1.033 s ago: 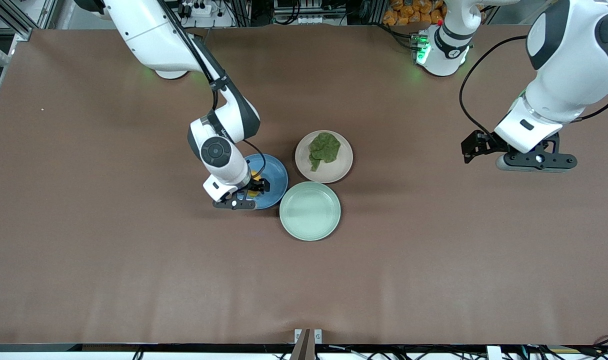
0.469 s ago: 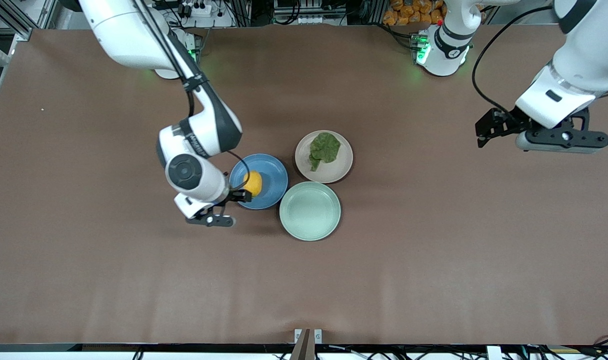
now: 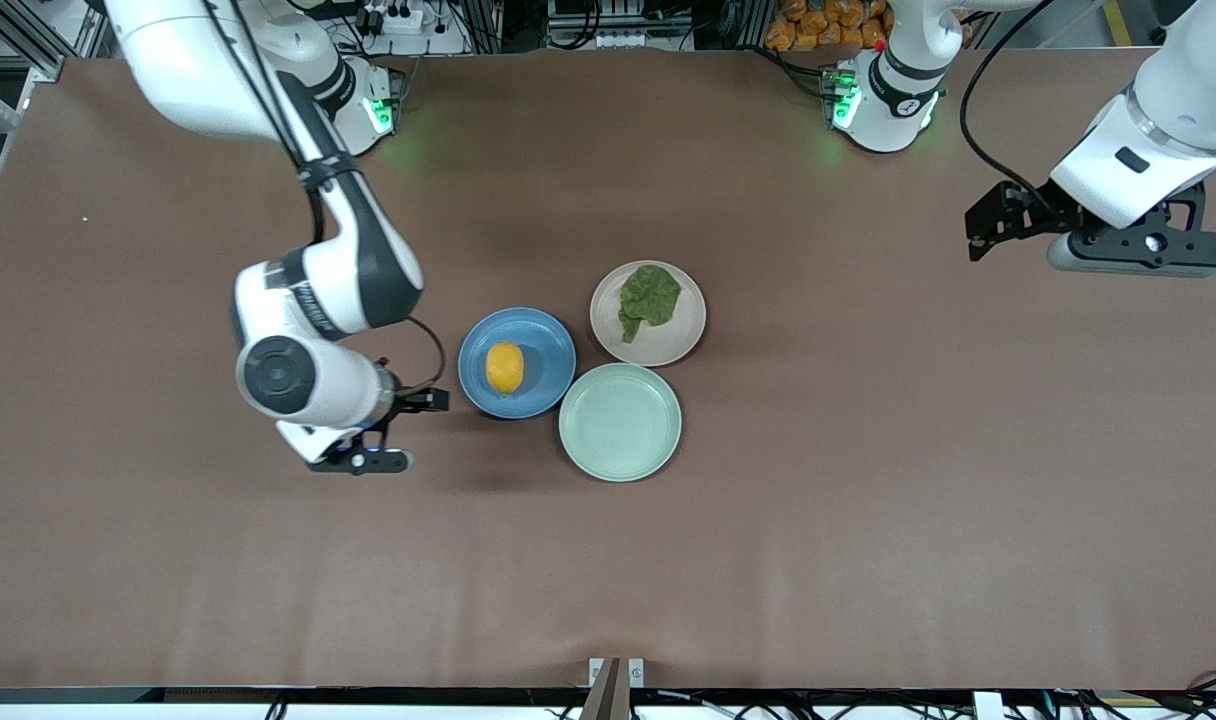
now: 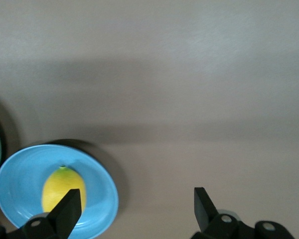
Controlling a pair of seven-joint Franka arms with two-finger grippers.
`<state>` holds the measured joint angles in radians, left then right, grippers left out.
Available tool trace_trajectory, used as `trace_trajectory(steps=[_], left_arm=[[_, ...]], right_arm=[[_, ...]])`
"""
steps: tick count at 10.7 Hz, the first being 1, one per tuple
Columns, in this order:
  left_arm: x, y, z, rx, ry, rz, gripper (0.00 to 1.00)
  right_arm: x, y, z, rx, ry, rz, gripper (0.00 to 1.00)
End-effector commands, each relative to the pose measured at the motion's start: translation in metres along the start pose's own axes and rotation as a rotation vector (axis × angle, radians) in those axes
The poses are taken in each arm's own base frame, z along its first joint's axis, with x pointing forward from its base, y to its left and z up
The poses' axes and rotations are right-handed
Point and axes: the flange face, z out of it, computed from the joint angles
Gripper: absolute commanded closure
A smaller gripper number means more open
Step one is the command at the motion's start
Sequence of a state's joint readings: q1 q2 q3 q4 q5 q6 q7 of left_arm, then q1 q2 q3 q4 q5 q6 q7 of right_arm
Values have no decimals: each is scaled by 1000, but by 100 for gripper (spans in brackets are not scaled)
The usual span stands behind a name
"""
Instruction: Place lemon and lettuce in plates
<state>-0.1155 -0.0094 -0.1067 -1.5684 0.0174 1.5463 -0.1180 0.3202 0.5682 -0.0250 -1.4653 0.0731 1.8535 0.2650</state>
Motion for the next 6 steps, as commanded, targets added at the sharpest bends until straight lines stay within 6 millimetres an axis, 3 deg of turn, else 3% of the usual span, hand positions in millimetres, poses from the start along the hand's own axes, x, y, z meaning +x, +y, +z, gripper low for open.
trace_trajectory(steps=[1,3,6], left_arm=[[-6,-5,-15,13,-11,23,0],[-12,-9,-23,11,-13,14,0],[-12,-14,-29,11,1,-7,0]], right_arm=[[-1,42,-29,17,1,-32,0],[-3,72,-44,23,-10,-10,0],[-8,99,-69,-18,18,-24,0]])
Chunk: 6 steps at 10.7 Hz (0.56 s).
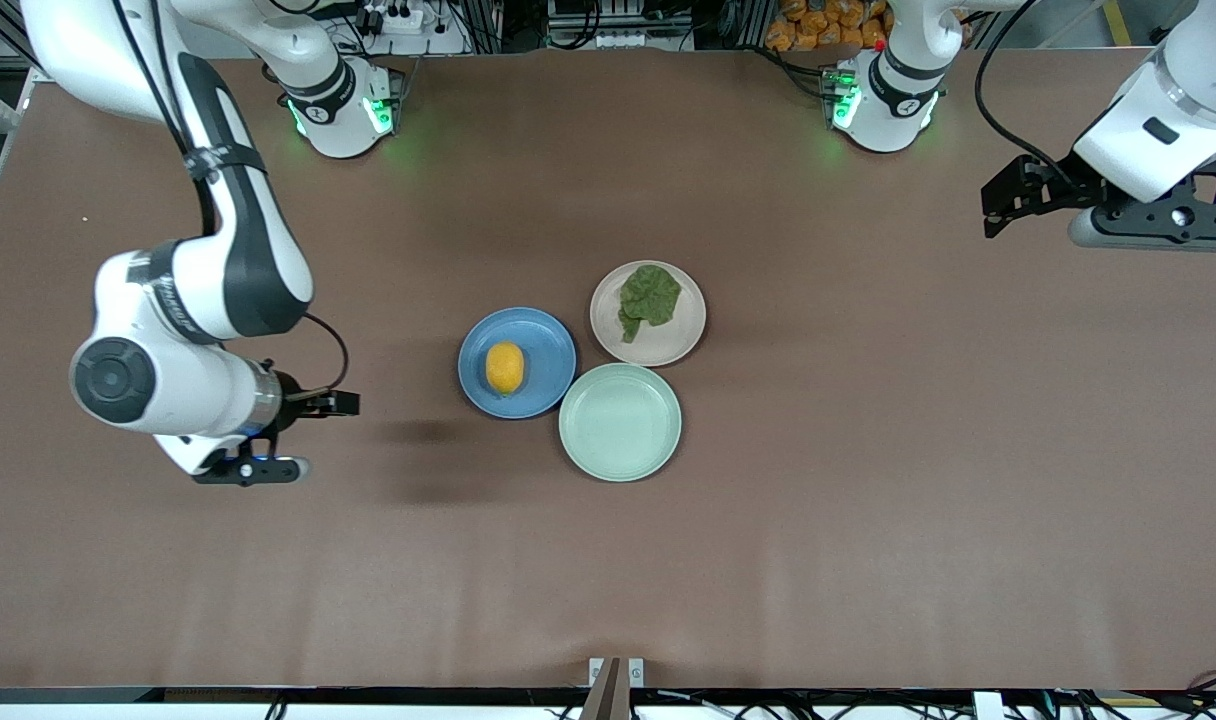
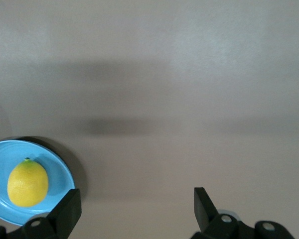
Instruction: Place lemon and lettuce in plates
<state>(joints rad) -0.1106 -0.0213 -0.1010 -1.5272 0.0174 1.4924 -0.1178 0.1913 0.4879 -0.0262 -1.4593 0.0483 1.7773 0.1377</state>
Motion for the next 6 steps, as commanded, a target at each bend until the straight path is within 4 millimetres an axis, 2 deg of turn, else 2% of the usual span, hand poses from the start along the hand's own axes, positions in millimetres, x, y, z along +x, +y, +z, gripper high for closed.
trace_trajectory(steps=[1,5,6], left_arm=[[-2,-12,-9,9,5,2,0],[6,-13,-6,8,2,3,0],[6,-13,-10,8,9,1,0]], right_arm=[[-11,23,-24,-29,7,-3,0],[-27,77,-65,-18,19,-52,0],[-34,80,-79,-19,36,-46,0]])
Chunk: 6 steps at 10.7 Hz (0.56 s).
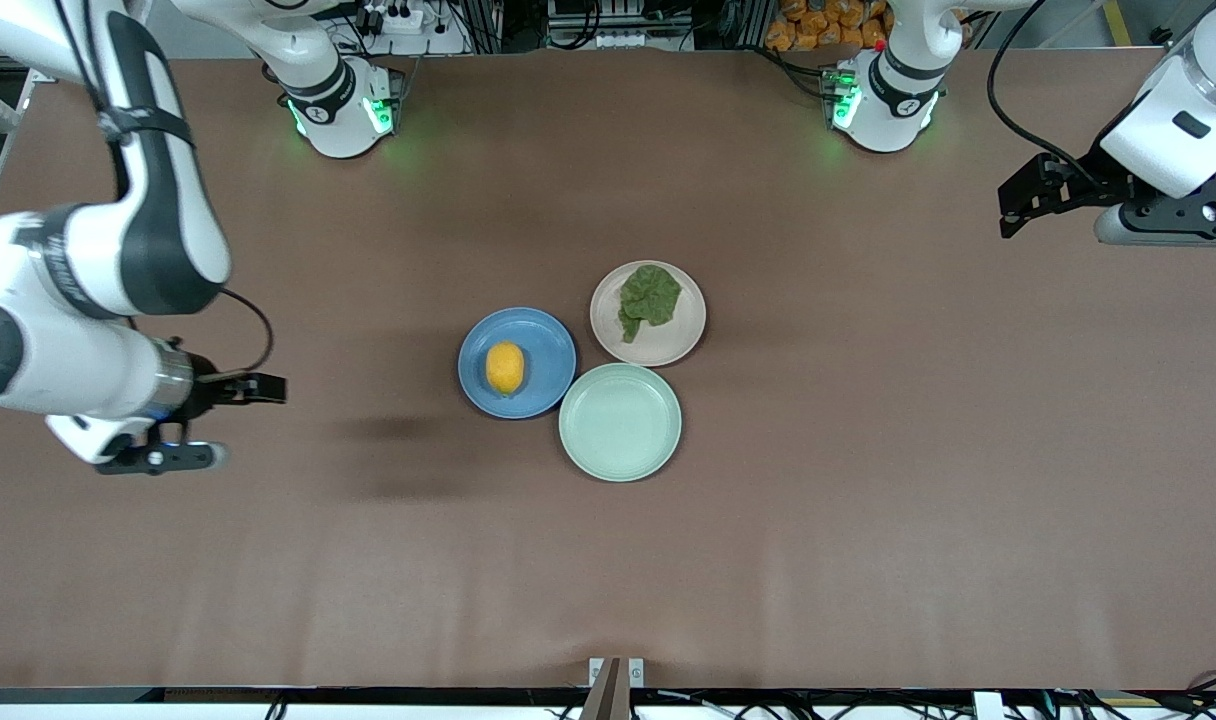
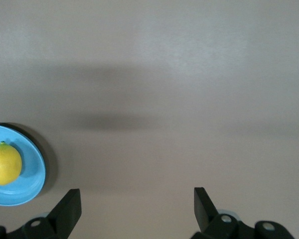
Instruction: Place lemon and lettuce in plates
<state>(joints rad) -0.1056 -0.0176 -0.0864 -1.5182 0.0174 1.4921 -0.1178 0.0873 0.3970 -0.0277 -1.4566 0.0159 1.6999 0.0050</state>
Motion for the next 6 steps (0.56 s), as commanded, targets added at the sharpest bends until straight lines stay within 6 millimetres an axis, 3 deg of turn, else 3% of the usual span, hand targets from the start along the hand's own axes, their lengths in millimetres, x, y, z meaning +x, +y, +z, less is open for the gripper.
trace_trajectory(steps=[1,6], left_arm=[[4,-3,-8,9,5,19,0],[7,-3,-4,7,-3,21,0]], right_arm=[[-23,12,-39,-6,25,2,0],[-67,40,-102,-8,60,47,0]])
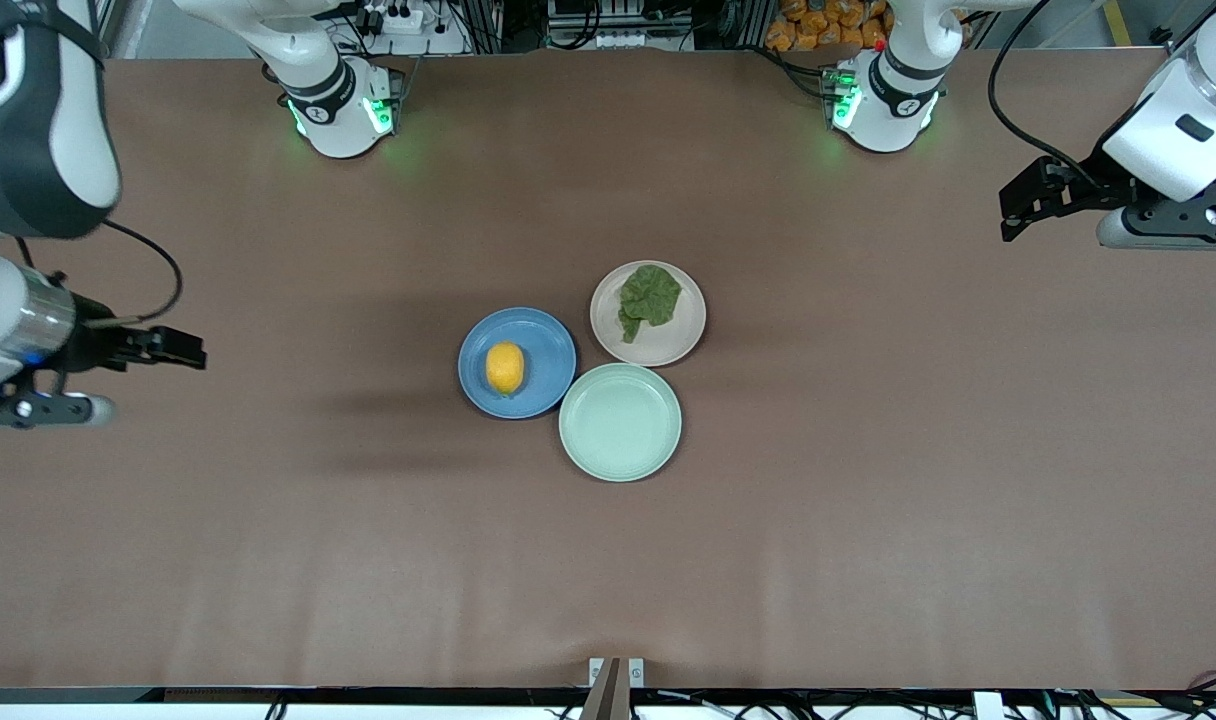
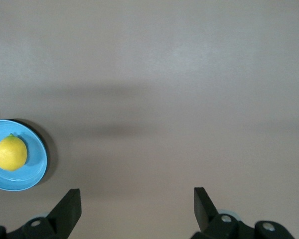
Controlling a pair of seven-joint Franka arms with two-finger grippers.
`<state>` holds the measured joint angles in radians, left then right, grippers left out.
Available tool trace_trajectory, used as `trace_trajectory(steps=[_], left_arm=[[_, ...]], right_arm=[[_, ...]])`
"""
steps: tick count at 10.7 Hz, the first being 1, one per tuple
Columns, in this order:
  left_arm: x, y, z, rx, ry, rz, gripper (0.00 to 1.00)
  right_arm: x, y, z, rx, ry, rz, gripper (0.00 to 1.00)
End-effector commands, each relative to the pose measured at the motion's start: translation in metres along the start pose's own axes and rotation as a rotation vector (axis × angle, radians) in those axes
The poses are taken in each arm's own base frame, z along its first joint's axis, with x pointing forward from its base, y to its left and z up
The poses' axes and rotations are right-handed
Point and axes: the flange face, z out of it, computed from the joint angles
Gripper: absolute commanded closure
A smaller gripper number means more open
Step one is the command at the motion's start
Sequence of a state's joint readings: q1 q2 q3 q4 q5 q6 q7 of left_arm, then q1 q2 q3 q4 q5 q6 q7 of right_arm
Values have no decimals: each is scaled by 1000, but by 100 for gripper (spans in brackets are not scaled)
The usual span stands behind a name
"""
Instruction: Place lemon and lettuce in plates
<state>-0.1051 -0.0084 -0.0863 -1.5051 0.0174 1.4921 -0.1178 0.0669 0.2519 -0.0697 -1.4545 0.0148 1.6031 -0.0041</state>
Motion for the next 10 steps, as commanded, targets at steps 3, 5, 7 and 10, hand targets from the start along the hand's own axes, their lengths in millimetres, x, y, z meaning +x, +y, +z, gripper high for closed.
trace_trajectory(steps=[3,5,7,10], left_arm=[[4,-3,-4,4,-3,24,0],[4,-2,-5,2,-1,25,0],[4,-1,-5,2,0,27,0],[3,-1,-6,-1,0,27,0]], right_arm=[[-42,5,-54,-5,29,-51,0],[-56,30,-66,11,16,-78,0],[-61,34,-74,10,12,-68,0],[-69,28,-90,13,9,-31,0]])
